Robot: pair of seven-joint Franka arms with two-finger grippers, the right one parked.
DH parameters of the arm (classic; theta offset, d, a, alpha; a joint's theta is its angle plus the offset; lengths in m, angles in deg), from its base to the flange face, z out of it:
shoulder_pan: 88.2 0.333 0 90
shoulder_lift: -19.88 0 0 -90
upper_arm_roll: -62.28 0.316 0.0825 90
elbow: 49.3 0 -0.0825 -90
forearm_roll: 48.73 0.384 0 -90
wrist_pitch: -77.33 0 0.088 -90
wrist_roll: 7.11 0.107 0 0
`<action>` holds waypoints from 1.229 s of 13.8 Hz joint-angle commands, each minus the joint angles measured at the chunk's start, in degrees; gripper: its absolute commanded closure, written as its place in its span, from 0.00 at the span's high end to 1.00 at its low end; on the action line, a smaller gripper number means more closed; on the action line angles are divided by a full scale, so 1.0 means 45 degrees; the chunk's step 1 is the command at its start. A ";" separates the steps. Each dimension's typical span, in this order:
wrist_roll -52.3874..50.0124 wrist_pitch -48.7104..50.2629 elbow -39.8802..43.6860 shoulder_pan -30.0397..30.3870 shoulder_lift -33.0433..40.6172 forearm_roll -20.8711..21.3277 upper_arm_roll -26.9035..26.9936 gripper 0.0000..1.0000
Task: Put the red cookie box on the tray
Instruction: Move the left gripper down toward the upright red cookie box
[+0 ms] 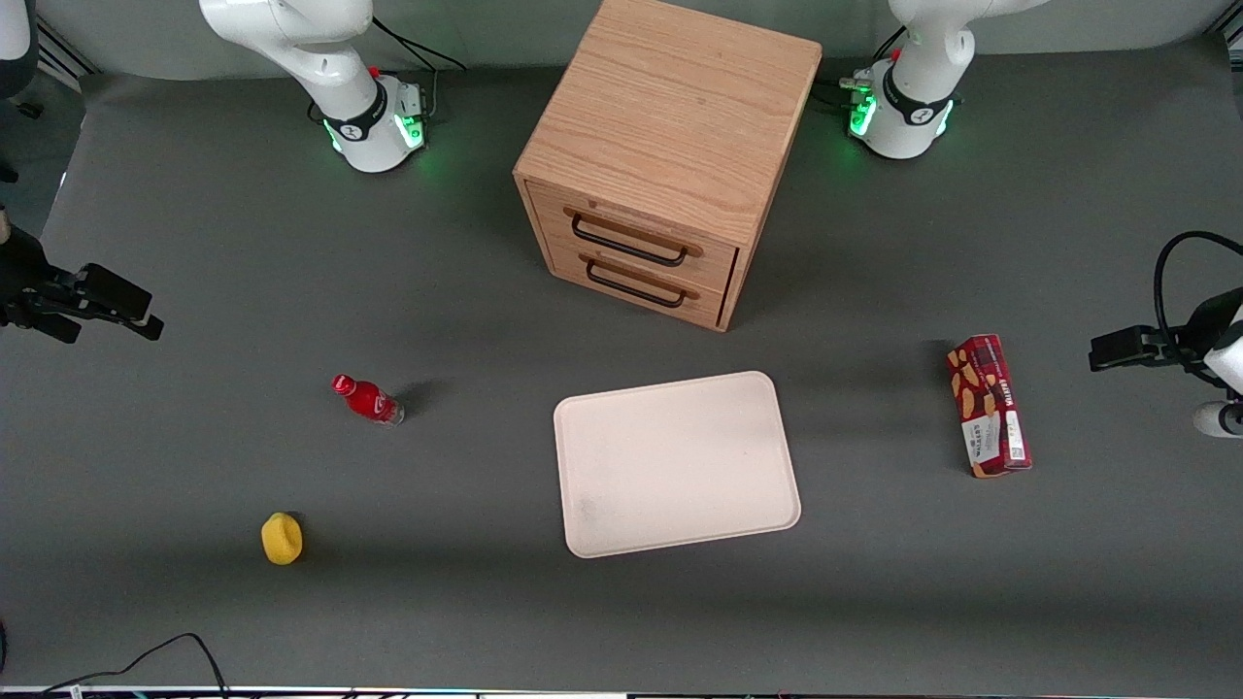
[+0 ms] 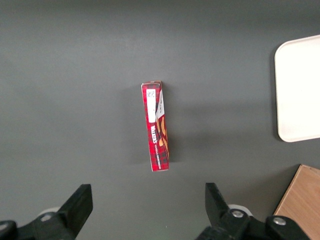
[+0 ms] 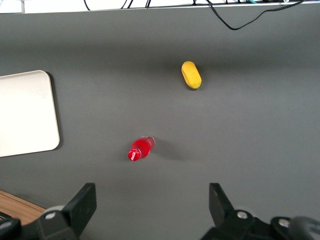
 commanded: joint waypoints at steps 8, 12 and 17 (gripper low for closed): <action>0.0337 -0.2332 -0.4996 0.0032 0.3048 -0.0475 0.0106 1.00; 0.0336 -0.2410 -0.5014 0.0110 0.2833 -0.0826 0.0145 1.00; 0.0317 -0.2954 -0.5014 0.0072 0.2307 -0.0788 0.0165 1.00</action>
